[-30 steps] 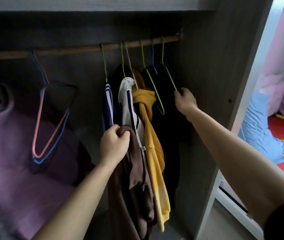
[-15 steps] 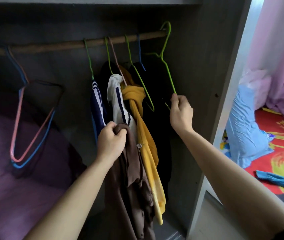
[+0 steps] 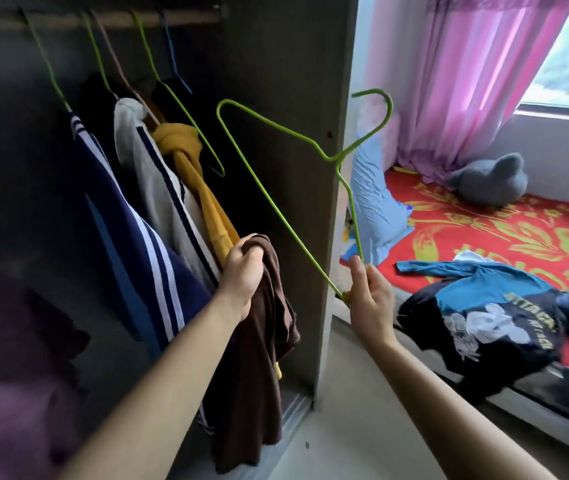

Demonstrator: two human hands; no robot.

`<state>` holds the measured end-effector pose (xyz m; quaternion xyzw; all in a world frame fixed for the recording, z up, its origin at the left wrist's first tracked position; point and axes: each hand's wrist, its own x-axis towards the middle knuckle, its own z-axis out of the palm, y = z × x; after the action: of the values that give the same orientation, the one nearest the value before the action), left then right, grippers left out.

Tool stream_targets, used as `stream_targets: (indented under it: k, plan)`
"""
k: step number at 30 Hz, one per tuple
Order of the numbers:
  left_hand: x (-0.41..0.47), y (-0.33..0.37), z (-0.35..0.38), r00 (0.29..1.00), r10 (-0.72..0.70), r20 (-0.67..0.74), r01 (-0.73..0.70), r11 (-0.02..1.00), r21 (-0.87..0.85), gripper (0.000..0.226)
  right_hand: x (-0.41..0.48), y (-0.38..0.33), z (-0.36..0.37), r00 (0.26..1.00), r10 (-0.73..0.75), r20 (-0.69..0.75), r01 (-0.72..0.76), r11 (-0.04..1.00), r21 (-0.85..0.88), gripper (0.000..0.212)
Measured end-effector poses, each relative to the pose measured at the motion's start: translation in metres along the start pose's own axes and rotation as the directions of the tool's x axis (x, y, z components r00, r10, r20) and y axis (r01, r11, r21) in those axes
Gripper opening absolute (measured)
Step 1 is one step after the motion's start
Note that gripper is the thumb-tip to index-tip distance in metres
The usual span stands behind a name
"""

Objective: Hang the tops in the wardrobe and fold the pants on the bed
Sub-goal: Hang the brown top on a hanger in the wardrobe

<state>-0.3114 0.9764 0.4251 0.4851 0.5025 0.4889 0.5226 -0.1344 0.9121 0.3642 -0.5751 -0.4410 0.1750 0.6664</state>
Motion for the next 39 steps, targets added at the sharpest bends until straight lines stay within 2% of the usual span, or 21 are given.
stream_targets:
  k: [2, 5, 8, 11, 14, 16, 18, 21, 24, 26, 28, 30, 32, 34, 36, 37, 38, 39]
  plan:
    - [-0.006, -0.006, 0.014, 0.997, 0.003, 0.082, 0.002, 0.998, -0.064, 0.025, -0.023, 0.01, -0.021, 0.999, 0.015, 0.028, -0.015, 1.0, -0.014, 0.053]
    - [-0.018, -0.015, 0.031, 0.988, 0.016, 0.155, 0.006, 0.99, -0.139, 0.024, -0.045, 0.024, -0.055, 0.979, 0.053, 0.195, -0.029, 0.991, -0.127, 0.057]
    - [-0.031, -0.025, 0.046, 0.978, 0.053, 0.201, -0.048, 0.998, -0.031, 0.031, -0.052, 0.022, -0.082, 0.933, 0.139, 0.332, -0.063, 0.971, -0.229, 0.05]
    - [-0.044, -0.032, 0.063, 0.959, 0.05, 0.278, -0.083, 0.991, 0.109, 0.034, -0.045, 0.003, -0.099, 0.915, 0.201, 0.349, -0.203, 0.979, -0.031, 0.047]
    - [-0.056, -0.035, 0.08, 0.94, 0.032, 0.338, -0.117, 0.965, 0.234, 0.031, -0.026, -0.015, -0.112, 0.918, 0.231, 0.324, -0.315, 0.919, 0.237, 0.051]
    - [-0.062, -0.036, 0.094, 0.94, 0.006, 0.341, -0.114, 0.948, 0.296, 0.028, -0.013, -0.023, -0.123, 0.912, 0.244, 0.33, -0.34, 0.9, 0.272, 0.043]
    - [-0.064, -0.036, 0.108, 0.966, 0.042, 0.256, -0.153, 0.888, 0.433, 0.027, -0.006, -0.025, -0.134, 0.909, 0.243, 0.34, -0.323, 0.924, 0.203, 0.027]
    - [-0.068, -0.034, 0.128, 0.986, 0.125, 0.112, -0.165, 0.846, 0.508, 0.026, -0.009, -0.012, -0.15, 0.919, 0.14, 0.369, -0.175, 0.983, 0.062, 0.035]
    - [-0.077, -0.035, 0.152, 0.979, 0.169, 0.111, -0.202, 0.84, 0.504, 0.022, -0.017, 0.007, -0.163, 0.906, 0.171, 0.387, -0.093, 0.973, -0.212, 0.028]
    - [-0.082, -0.037, 0.165, 0.971, 0.201, 0.128, -0.238, 0.832, 0.502, 0.023, -0.016, 0.021, -0.172, 0.873, 0.243, 0.423, -0.043, 0.902, -0.429, 0.035]
    - [-0.087, -0.038, 0.173, 0.967, 0.217, 0.132, -0.254, 0.835, 0.488, 0.025, -0.01, 0.033, -0.181, 0.858, 0.244, 0.452, 0.0, 0.88, -0.475, 0.025]
    - [-0.091, -0.039, 0.177, 0.961, 0.251, 0.115, -0.275, 0.822, 0.498, 0.026, -0.004, 0.04, -0.191, 0.872, 0.217, 0.438, 0.02, 0.88, -0.475, 0.032]
    - [-0.094, -0.041, 0.172, 0.937, 0.335, 0.095, -0.322, 0.727, 0.607, 0.027, 0.004, 0.044, -0.2, 0.889, 0.26, 0.377, -0.05, 0.873, -0.485, 0.027]
    - [-0.095, -0.044, 0.16, 0.893, 0.429, 0.132, -0.361, 0.511, 0.78, 0.025, 0.017, 0.047, -0.212, 0.914, 0.301, 0.271, -0.15, 0.873, -0.464, 0.022]
    - [-0.095, -0.047, 0.145, 0.876, 0.444, 0.189, -0.342, 0.297, 0.892, 0.023, 0.029, 0.045, -0.225, 0.933, 0.309, 0.185, -0.211, 0.886, -0.414, 0.019]
    - [-0.095, -0.048, 0.14, 0.886, 0.42, 0.197, -0.318, 0.241, 0.917, 0.02, 0.033, 0.043, -0.231, 0.937, 0.31, 0.161, -0.228, 0.891, -0.392, 0.019]
    - [-0.095, -0.051, 0.136, 0.905, 0.384, 0.183, -0.29, 0.243, 0.926, 0.016, 0.035, 0.041, -0.235, 0.938, 0.314, 0.146, -0.239, 0.893, -0.381, 0.021]
    - [-0.095, -0.053, 0.135, 0.931, 0.331, 0.153, -0.258, 0.301, 0.918, 0.012, 0.036, 0.04, -0.237, 0.936, 0.324, 0.137, -0.253, 0.891, -0.376, 0.023]
